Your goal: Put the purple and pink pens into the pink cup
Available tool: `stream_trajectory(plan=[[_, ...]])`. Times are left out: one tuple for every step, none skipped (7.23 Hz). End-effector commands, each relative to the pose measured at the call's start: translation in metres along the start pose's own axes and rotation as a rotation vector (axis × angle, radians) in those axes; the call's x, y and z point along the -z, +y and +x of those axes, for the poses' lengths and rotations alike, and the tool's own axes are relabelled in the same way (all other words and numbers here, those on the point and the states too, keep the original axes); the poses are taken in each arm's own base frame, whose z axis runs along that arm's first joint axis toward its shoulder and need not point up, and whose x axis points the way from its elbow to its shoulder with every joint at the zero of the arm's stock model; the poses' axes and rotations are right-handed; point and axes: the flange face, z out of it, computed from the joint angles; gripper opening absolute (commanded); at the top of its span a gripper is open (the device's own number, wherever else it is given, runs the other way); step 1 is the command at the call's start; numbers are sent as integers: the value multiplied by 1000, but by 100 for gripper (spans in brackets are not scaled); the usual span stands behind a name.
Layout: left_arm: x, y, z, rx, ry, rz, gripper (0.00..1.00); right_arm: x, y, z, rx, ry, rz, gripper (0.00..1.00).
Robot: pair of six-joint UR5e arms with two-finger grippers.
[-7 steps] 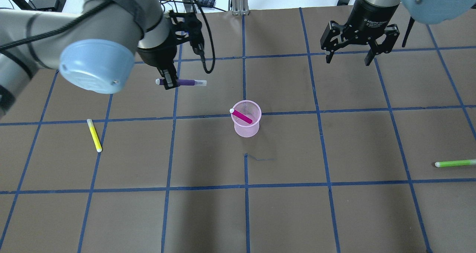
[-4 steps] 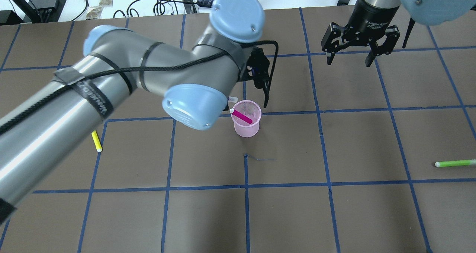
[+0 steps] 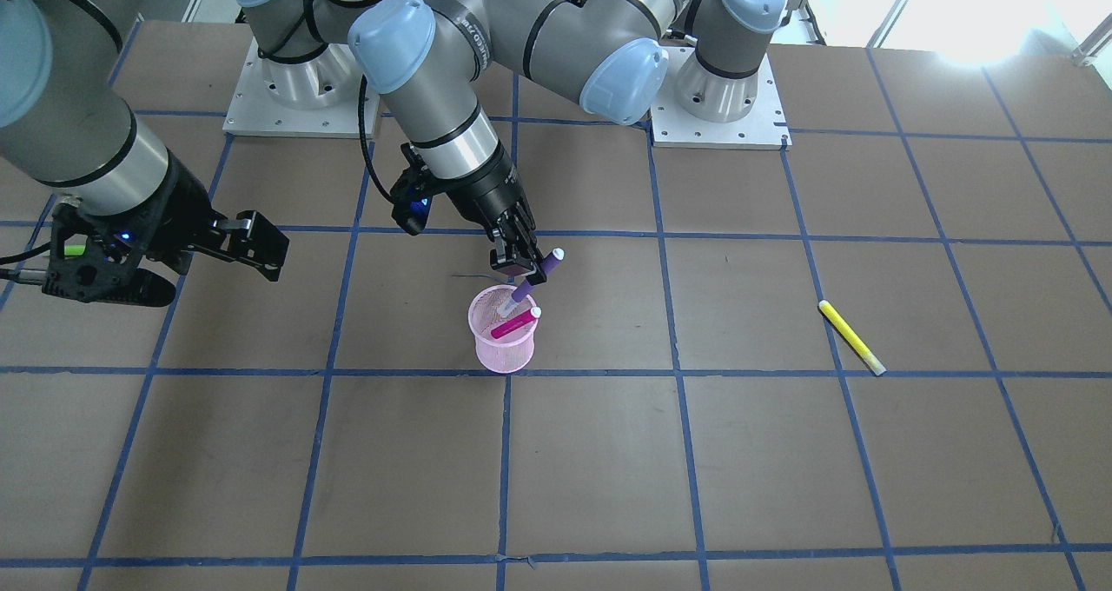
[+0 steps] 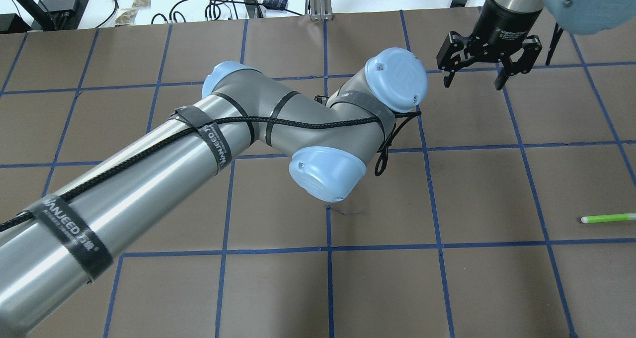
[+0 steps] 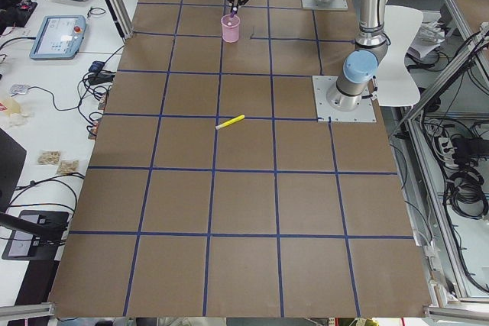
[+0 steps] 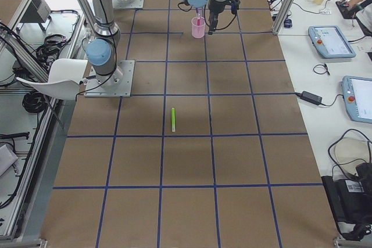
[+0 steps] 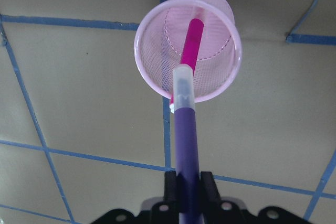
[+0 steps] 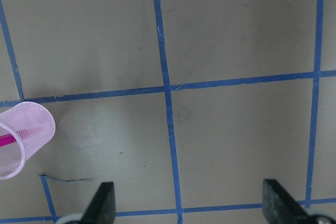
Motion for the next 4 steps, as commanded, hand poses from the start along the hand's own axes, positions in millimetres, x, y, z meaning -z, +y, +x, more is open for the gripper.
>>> stream_trajectory(plan=[[-14, -30, 5, -60, -29, -22, 0, 0, -3, 14, -20, -5, -2, 100], [-20, -38, 7, -72, -38, -33, 0, -2, -2, 14, -20, -5, -7, 100], [-24, -40, 7, -109, -42, -48, 14, -8, -1, 14, -20, -5, -19, 100], [-20, -39, 5, -111, -63, -36, 90, -10, 0, 14, -20, -5, -21, 100]])
